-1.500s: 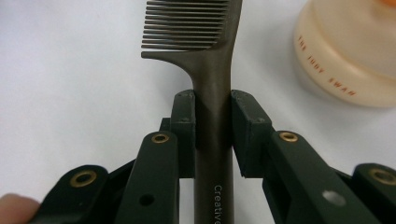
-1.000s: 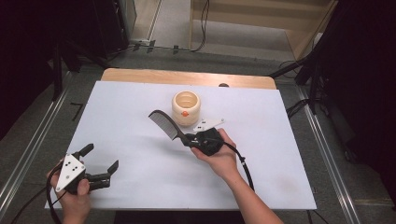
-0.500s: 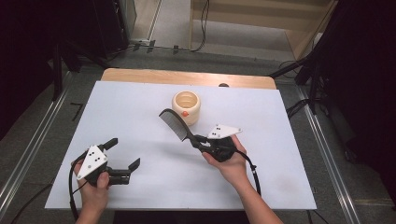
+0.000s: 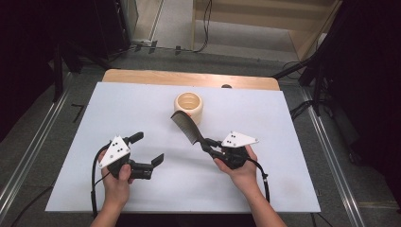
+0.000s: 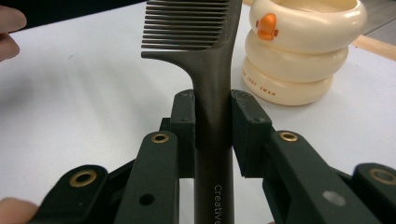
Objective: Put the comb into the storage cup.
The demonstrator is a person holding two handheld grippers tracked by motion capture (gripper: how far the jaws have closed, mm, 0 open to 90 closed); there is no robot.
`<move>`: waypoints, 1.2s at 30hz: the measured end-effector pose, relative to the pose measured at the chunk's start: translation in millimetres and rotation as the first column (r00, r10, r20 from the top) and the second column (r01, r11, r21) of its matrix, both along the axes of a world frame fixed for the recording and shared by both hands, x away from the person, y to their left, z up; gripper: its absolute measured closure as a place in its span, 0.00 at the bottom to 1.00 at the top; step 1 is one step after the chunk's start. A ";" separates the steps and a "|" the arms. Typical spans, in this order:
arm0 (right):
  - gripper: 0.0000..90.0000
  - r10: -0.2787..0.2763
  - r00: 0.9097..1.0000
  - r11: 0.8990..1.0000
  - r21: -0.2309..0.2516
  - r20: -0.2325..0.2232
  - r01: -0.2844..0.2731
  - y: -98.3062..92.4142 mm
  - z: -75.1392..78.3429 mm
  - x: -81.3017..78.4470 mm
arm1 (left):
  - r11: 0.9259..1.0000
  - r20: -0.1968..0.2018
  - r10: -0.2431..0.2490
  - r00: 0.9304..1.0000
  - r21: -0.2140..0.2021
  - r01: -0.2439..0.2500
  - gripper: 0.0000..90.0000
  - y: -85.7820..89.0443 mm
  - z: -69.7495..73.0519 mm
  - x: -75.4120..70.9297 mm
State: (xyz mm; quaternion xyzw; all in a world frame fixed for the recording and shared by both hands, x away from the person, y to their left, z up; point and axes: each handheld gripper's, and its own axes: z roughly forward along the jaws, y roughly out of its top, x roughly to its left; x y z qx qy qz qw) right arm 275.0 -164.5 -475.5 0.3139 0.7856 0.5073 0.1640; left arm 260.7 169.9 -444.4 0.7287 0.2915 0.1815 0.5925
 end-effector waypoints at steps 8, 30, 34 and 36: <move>0.79 -0.009 0.998 1.000 0.020 0.056 0.007 -3.2 -4.7 -5.6 | 0.999 -0.021 -0.032 0.999 -0.014 0.032 0.00 -18.5 11.7 9.3; 0.79 -0.031 0.989 0.999 0.032 0.144 0.027 6.1 -8.6 -17.4 | 0.997 -0.148 0.007 0.989 -0.073 -0.018 0.43 -69.9 19.4 23.7; 0.79 -0.028 0.987 0.999 0.029 0.161 0.024 8.9 -8.7 -18.8 | 0.996 -0.163 0.016 0.987 -0.080 -0.029 0.52 -73.3 20.0 24.9; 0.79 -0.025 0.986 0.999 0.028 0.163 0.021 9.4 -8.8 -19.2 | 0.996 -0.179 0.031 0.983 -0.076 -0.045 0.54 -75.2 20.0 26.5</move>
